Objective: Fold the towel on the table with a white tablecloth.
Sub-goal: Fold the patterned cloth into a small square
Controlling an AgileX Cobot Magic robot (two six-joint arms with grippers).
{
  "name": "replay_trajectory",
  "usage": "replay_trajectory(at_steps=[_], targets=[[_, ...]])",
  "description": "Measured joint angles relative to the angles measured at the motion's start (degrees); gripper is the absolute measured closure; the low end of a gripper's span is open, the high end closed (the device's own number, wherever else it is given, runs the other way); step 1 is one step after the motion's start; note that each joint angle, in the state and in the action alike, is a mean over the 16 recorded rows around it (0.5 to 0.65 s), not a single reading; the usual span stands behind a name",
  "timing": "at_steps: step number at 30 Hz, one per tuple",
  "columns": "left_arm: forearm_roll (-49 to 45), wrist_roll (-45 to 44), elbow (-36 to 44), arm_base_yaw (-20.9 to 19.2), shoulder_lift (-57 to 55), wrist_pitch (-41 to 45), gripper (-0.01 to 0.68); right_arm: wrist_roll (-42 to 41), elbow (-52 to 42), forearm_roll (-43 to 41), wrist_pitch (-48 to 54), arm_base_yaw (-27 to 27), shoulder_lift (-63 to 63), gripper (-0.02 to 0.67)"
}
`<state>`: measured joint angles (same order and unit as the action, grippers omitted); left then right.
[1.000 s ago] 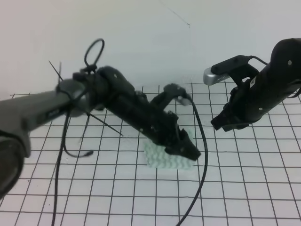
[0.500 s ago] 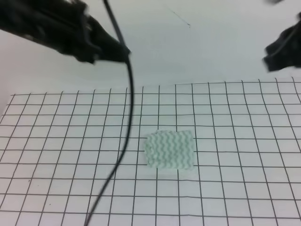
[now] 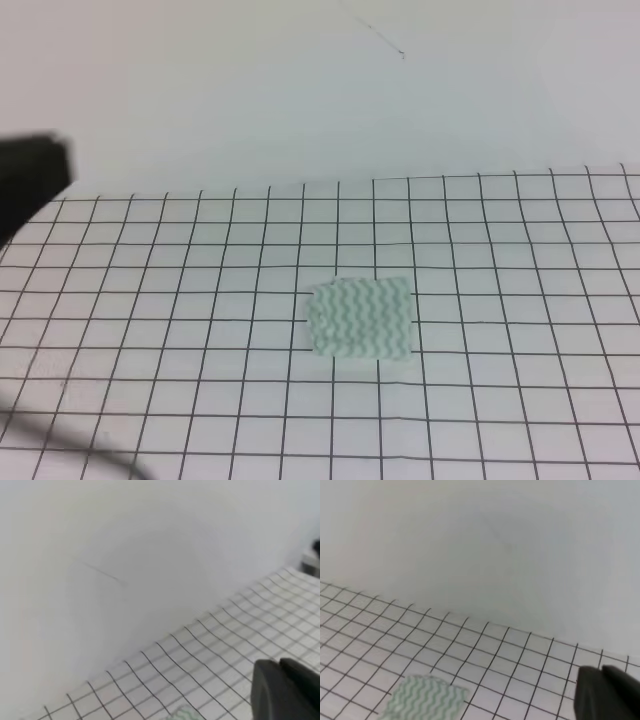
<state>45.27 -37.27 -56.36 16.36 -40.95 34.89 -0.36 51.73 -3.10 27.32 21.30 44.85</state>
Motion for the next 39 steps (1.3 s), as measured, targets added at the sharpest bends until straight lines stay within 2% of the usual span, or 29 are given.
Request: replay_trajectory(at_steps=[6,12,17,23,35,39], targets=[[-1.5,2.0,16.9,0.1,16.9,-10.9,0.673,4.2,-11.2,-4.7,-8.9,0.0,-6.3,0.639],[-4.6,2.5,25.0,0.1,25.5,-14.6,0.674,5.4,-19.6,-9.3,-15.7,0.0,-8.3,0.639],[-7.0,2.3,26.8,0.1,27.4,-14.9,0.674,5.5,-24.2,-11.7,-20.3,0.0,-8.5,0.639],[-8.0,2.2,27.0,0.1,27.5,-14.6,0.674,5.5,-27.0,-13.2,-21.3,0.0,-8.5,0.639],[-8.3,2.2,27.8,0.1,27.5,-14.8,0.674,5.5,-27.7,-13.2,-20.2,0.0,-8.4,0.638],[-11.6,2.8,29.3,0.0,27.6,-15.6,0.674,5.5,-27.7,-13.2,-20.1,0.0,-8.4,0.638]])
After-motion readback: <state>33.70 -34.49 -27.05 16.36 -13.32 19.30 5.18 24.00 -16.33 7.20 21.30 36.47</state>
